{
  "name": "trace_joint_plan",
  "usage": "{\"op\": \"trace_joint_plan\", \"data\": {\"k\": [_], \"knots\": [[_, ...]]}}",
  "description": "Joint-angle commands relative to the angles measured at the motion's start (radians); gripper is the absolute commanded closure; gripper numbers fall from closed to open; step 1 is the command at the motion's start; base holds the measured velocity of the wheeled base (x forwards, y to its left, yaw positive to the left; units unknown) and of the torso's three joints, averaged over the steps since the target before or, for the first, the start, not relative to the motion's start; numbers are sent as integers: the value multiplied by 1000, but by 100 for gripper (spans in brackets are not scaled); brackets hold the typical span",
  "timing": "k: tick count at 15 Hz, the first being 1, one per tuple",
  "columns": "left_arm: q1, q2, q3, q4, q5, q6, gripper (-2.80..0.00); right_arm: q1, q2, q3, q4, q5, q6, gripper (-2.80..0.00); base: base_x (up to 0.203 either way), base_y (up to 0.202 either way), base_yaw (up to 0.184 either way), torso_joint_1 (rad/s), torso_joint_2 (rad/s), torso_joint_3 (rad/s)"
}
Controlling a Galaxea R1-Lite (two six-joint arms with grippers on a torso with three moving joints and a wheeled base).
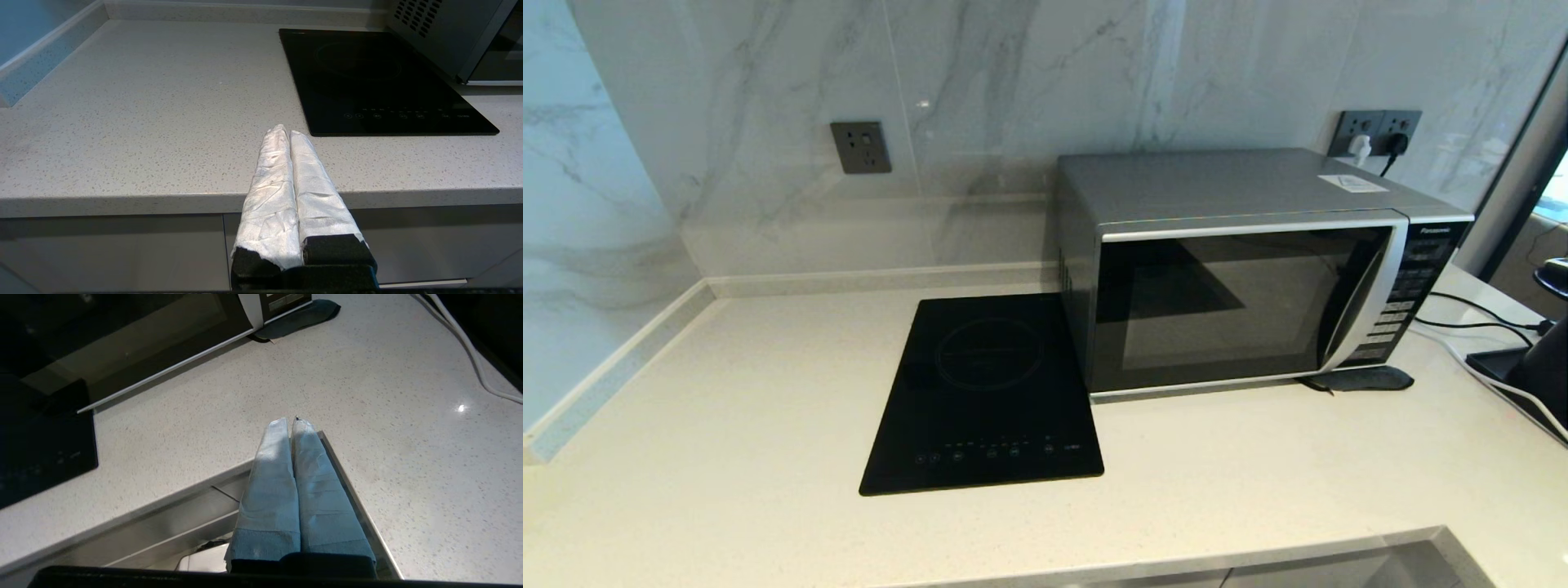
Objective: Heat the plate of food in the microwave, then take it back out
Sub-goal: Open the microwave oven
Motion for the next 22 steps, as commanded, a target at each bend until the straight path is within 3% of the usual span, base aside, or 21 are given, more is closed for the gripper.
{"op": "trace_joint_plan", "data": {"k": [1,8,15,17,20,22], "knots": [[0,2,0,0,0,-1,0,-36,-232,73,36,39,-19,0,0,0,0,0,0,0],[0,2,0,0,0,-1,0,-34,-526,164,281,166,-68,0,0,0,0,0,0,0],[0,2,0,0,0,-1,0,8,-791,267,371,250,-137,0,0,0,0,0,0,0],[0,2,0,0,0,-1,0,9,-790,366,274,215,-123,0,0,0,0,0,0,0],[0,2,0,0,0,-1,0,9,-789,606,-32,146,-136,0,0,0,0,0,0,0],[0,2,0,0,0,-1,0,9,-789,723,-157,111,-168,0,0,0,0,0,0,0]]}}
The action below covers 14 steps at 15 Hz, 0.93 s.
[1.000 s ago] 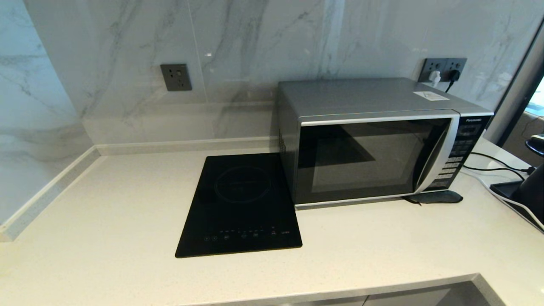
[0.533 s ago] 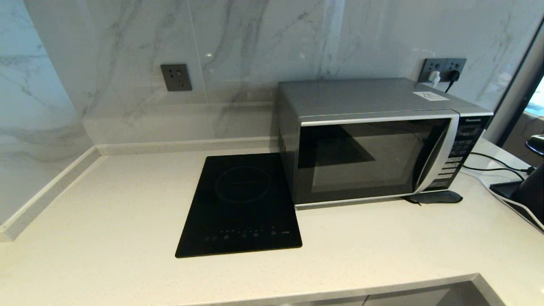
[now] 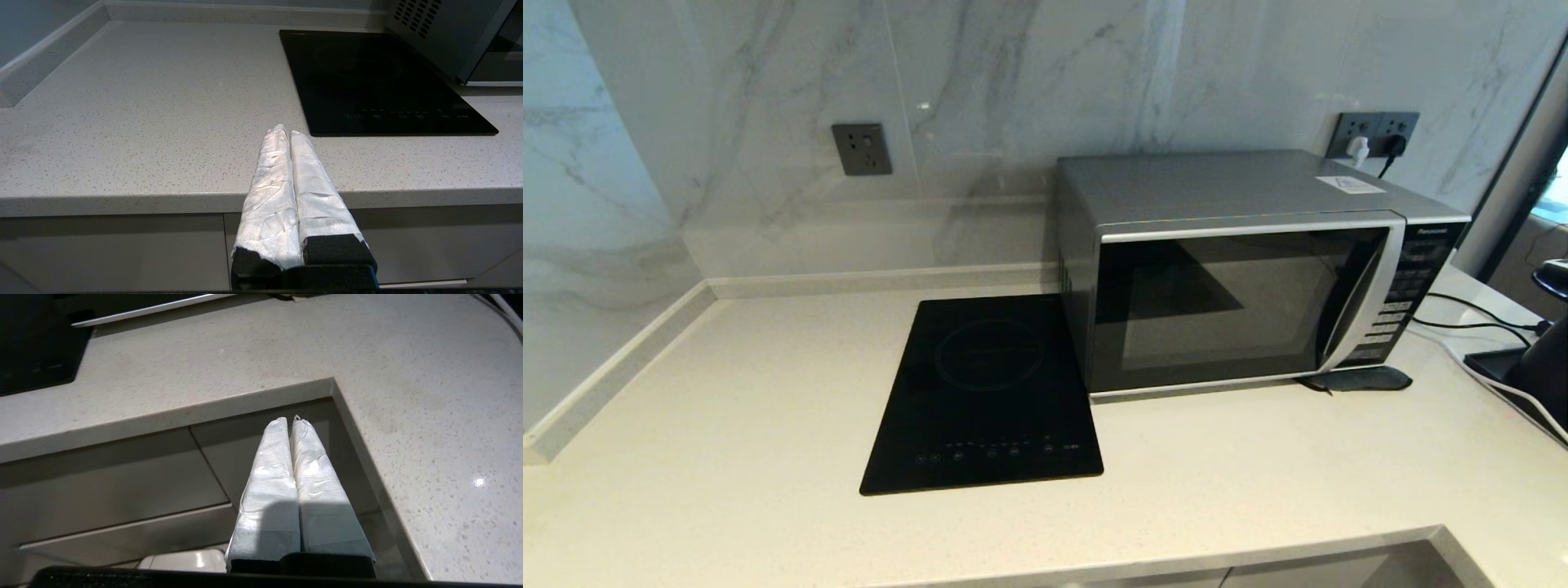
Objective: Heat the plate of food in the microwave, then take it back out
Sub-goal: Open the microwave oven
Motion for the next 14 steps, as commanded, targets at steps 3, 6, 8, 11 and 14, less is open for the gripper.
{"op": "trace_joint_plan", "data": {"k": [3,6,8,11,14], "knots": [[0,2,0,0,0,-1,0,0,0,162,-230,-32,-25,0,0,0,0,0,0,0],[0,2,0,0,0,-1,0,0,0,166,-235,-32,-20,0,0,0,0,0,0,0],[0,2,0,0,0,-1,0,0,0,180,-266,-30,-17,0,0,0,0,0,0,0],[0,2,0,0,1,-1,0,0,0,201,-304,11,-20,0,0,0,0,0,0,0],[0,2,0,0,0,-1,0,0,1,202,-307,10,-20,0,0,0,0,0,0,0]]}}
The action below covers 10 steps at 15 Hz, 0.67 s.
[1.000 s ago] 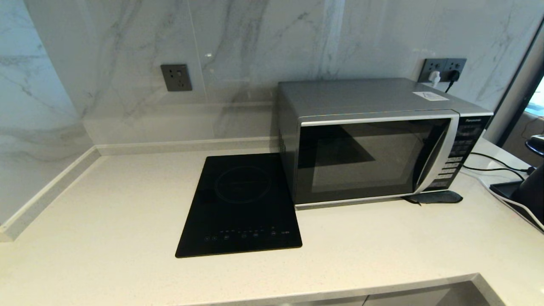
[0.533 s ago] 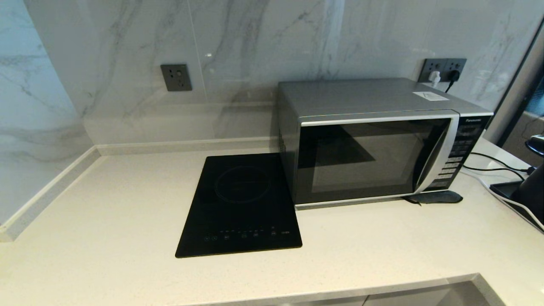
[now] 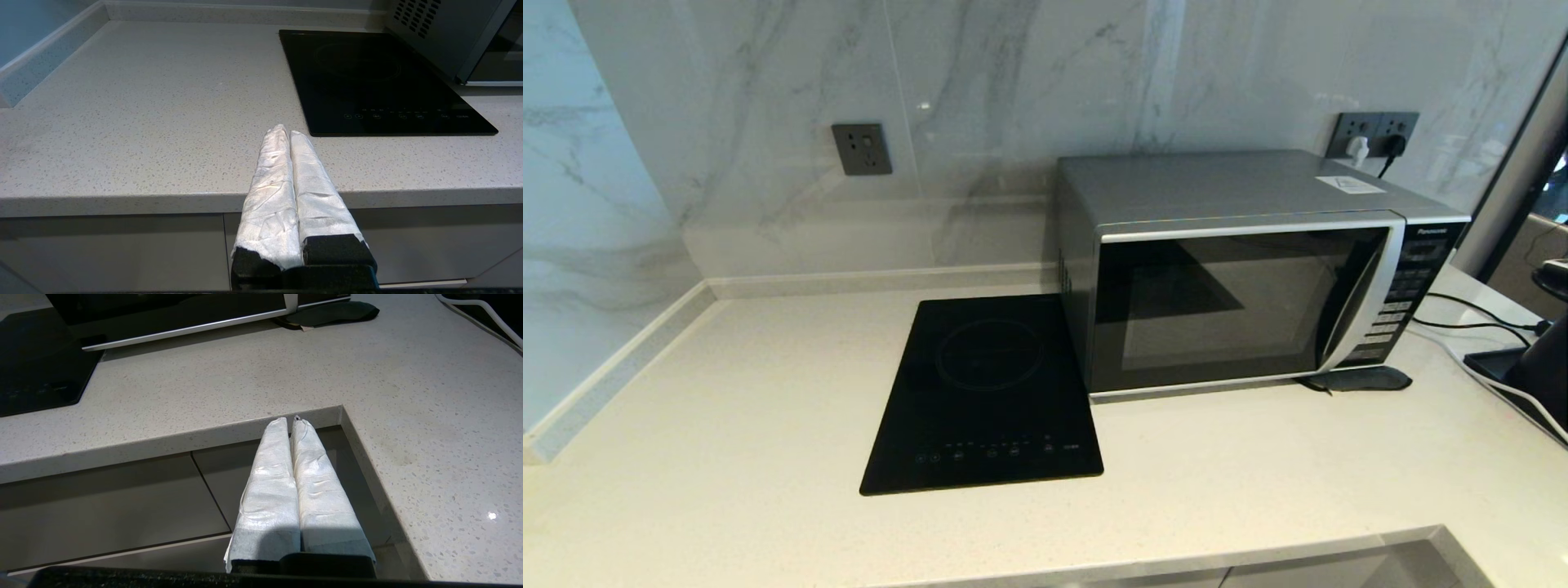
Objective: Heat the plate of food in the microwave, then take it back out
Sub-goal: Open the microwave oven
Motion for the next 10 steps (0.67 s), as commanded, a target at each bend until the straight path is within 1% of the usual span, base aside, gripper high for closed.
{"op": "trace_joint_plan", "data": {"k": [1,4,7,10], "knots": [[0,2,0,0,0,-1,0,0,1,2,-1,0,1,0,0,0,0,0,0,0],[0,2,0,0,0,-1,0,0,2,20,-44,0,0,0,0,0,0,0,0,0],[0,2,0,0,0,-1,0,0,3,74,-179,7,-4,0,0,0,0,0,0,0],[0,2,0,0,0,-1,0,0,3,75,-169,9,-5,0,0,0,0,0,0,0]]}}
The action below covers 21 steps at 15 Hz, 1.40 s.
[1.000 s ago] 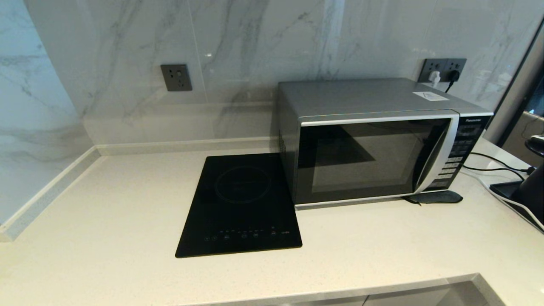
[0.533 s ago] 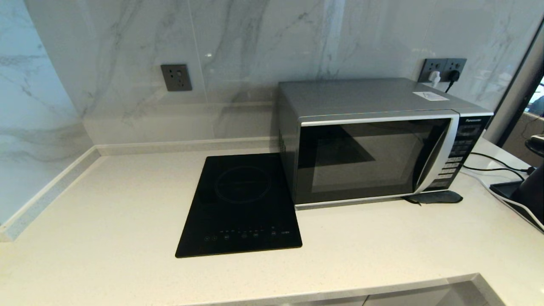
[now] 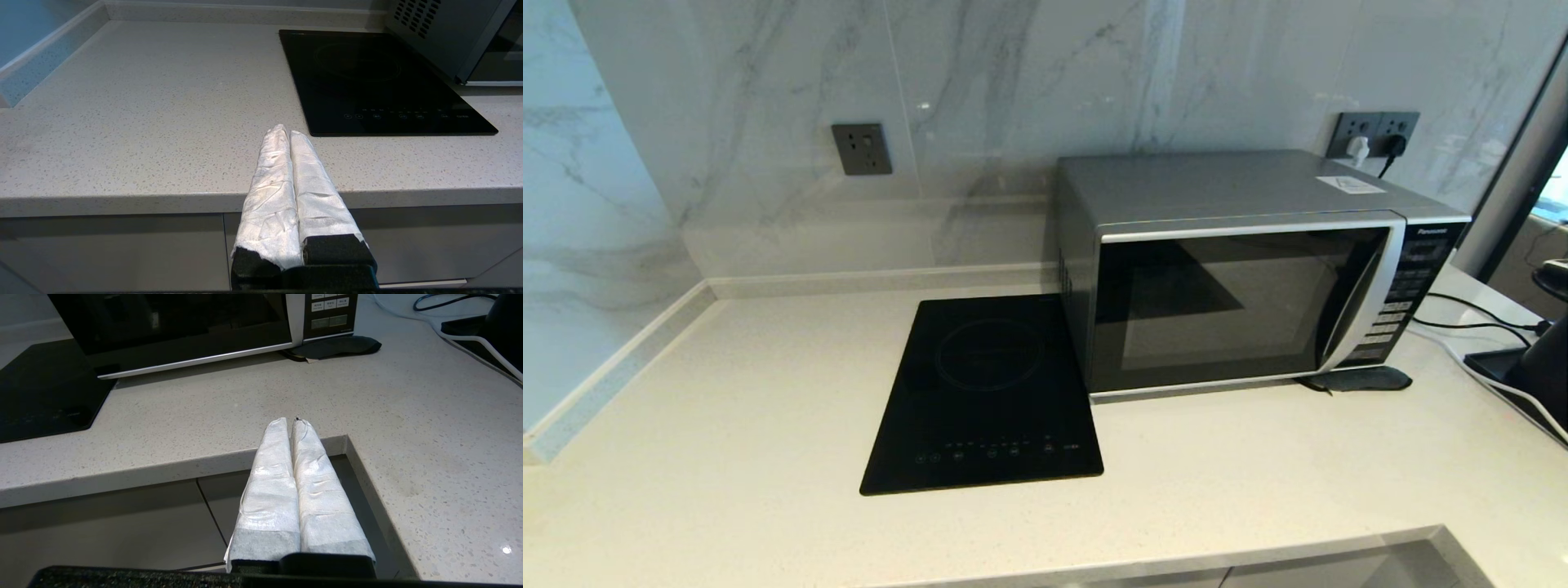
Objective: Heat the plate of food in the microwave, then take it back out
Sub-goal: Open the microwave oven
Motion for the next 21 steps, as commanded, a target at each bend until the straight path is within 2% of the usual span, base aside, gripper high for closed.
{"op": "trace_joint_plan", "data": {"k": [1,21], "knots": [[0,2,0,0,0,-1,0,0,2,6,0,-1,1,0,0,0,0,0,0,0],[0,2,0,0,0,-1,0,0,2,5,2,-1,1,0,0,0,0,0,0,0]]}}
